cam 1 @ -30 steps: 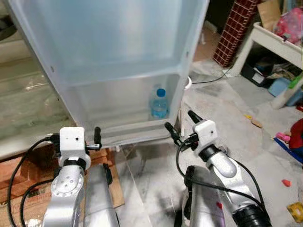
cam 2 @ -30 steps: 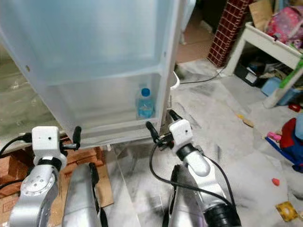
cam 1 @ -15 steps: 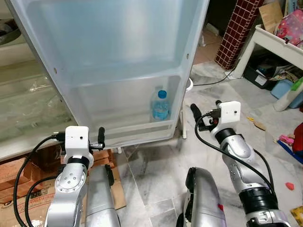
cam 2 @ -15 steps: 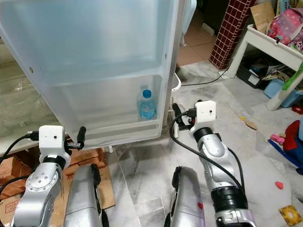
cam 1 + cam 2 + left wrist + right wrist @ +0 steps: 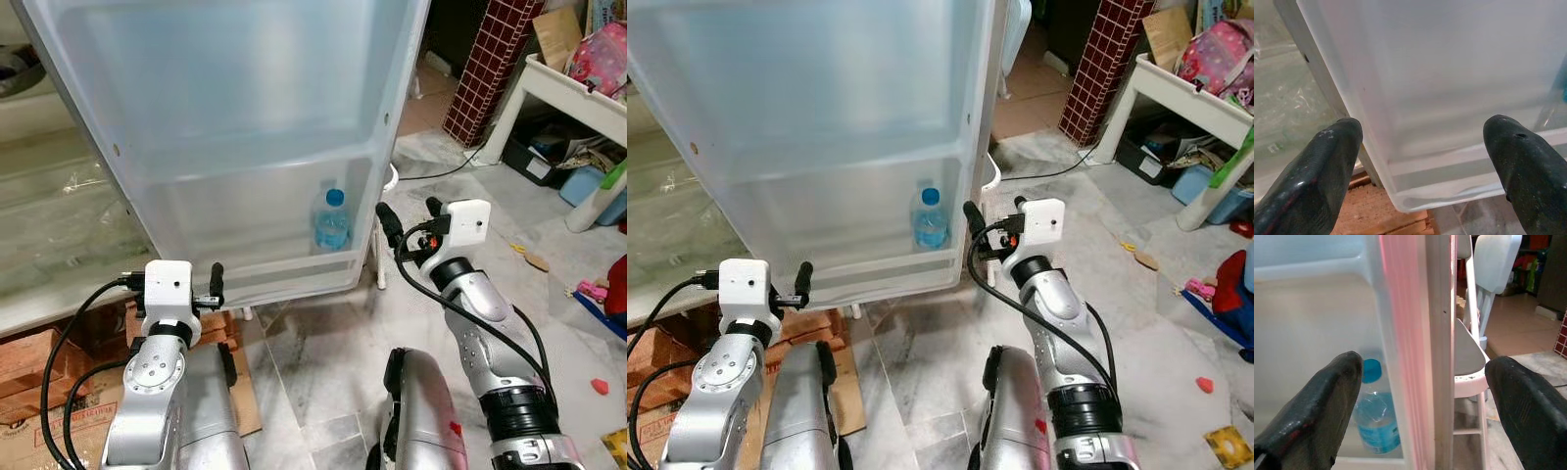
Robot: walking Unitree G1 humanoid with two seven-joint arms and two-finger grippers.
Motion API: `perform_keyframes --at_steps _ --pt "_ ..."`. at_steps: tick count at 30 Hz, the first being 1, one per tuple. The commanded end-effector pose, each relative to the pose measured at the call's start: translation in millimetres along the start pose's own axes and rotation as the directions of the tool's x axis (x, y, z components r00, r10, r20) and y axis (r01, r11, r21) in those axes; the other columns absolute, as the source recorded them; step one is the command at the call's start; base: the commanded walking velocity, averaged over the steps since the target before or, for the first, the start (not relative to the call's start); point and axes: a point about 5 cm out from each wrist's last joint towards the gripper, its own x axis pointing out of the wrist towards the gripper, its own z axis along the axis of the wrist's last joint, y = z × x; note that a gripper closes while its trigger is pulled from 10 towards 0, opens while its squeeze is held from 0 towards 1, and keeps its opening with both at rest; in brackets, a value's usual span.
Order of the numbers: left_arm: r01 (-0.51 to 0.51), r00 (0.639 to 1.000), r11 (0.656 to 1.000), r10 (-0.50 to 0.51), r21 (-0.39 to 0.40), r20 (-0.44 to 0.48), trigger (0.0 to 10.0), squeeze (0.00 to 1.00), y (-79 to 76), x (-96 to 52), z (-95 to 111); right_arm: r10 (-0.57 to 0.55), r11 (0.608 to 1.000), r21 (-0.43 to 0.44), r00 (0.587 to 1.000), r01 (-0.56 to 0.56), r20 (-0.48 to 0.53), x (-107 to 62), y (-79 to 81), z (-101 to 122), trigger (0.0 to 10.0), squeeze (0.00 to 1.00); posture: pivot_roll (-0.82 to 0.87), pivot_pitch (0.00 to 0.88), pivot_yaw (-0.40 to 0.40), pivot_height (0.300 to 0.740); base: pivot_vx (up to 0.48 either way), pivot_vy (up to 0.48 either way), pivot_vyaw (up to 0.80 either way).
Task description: Restocking fridge
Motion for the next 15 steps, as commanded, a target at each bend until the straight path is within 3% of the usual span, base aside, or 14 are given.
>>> perform_keyframes --at_steps 1,6,15 --pt "0.001 1.000 1.000 -0.001 0.012 -0.011 10.0 0.00 0.5 2.5 0 0.000 1.000 -0.010 1.000 0.001 0.031 0.9 0.3 9 10.0 0.00 0.03 0.000 0.019 0.560 0.000 0.000 0.00" --pt "0.058 0.995 0.996 -0.063 -0.067 -0.075 10.0 0.00 7.9 -9.8 -13 -0.012 1.000 -0.014 0.999 0.012 0.040 -3.7 -0.6 11 10.0 0.00 0.02 0.000 0.035 0.588 0.000 0.000 0.00" --pt "0.049 0.997 0.999 -0.048 0.012 -0.057 10.0 0.00 11.4 -10.9 -12 -0.023 1.000 0.006 1.000 0.023 0.014 -19.3 4.2 3 10.0 0.00 0.03 0.000 0.039 0.641 0.000 0.000 0.00"
